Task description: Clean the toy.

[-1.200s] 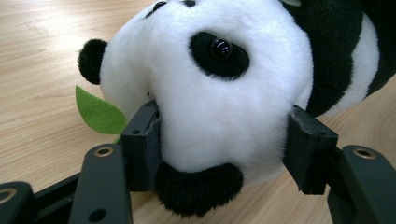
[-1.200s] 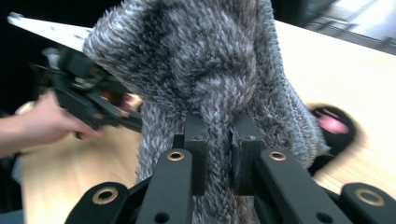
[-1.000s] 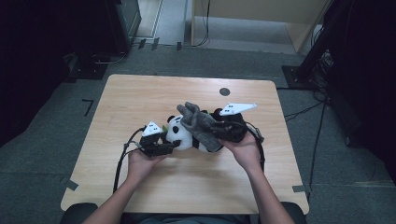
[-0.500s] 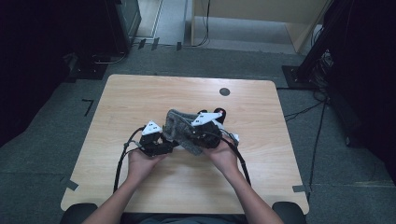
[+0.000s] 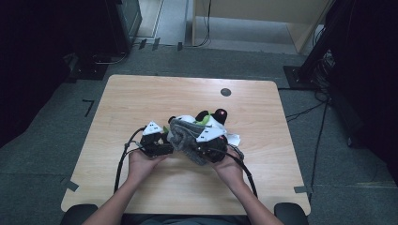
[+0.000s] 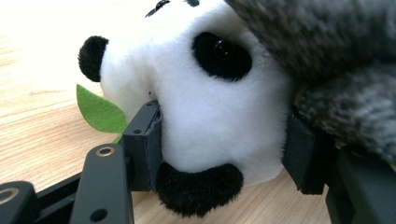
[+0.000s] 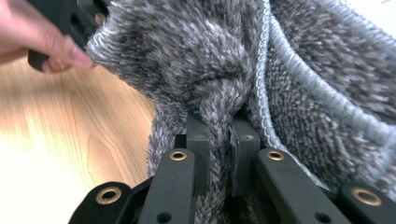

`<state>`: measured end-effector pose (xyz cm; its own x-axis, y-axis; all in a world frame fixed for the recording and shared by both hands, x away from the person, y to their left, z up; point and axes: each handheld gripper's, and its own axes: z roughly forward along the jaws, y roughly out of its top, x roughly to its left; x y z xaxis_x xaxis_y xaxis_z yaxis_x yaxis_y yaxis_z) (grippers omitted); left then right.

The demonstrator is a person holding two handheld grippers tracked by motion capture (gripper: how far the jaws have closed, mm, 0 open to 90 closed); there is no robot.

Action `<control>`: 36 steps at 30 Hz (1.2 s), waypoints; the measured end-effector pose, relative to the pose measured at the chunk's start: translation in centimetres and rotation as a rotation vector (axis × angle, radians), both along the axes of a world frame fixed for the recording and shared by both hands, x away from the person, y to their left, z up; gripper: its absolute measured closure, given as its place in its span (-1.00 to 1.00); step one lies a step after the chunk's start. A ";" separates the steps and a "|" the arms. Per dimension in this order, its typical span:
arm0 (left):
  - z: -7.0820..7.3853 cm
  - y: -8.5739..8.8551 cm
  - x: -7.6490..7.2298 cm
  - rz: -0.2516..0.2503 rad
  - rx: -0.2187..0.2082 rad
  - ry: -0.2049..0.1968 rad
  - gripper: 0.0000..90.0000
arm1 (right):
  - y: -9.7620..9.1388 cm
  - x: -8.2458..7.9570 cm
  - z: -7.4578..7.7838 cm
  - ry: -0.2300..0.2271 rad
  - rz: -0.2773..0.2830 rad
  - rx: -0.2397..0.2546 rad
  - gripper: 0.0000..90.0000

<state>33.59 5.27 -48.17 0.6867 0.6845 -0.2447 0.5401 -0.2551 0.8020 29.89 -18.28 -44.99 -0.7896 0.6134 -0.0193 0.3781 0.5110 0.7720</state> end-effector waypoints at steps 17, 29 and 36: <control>0.4 -0.1 0.4 -0.020 0.045 0.013 -0.10 | -2.1 -1.8 -1.7 -0.007 -0.001 -0.052 0.84; 0.4 -0.2 0.6 -0.034 0.061 0.008 -0.08 | -5.5 -2.8 -1.3 0.046 -0.071 -0.055 0.84; 0.4 -0.2 0.5 -0.034 0.064 0.005 -0.07 | -6.7 -3.0 -0.4 0.041 -0.100 -0.032 0.84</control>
<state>34.14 5.10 -47.75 0.7086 0.6753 -0.2047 0.5345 -0.3242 0.7805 26.91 -24.96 -45.39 -0.7253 0.6884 -0.0091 0.4593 0.4937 0.7384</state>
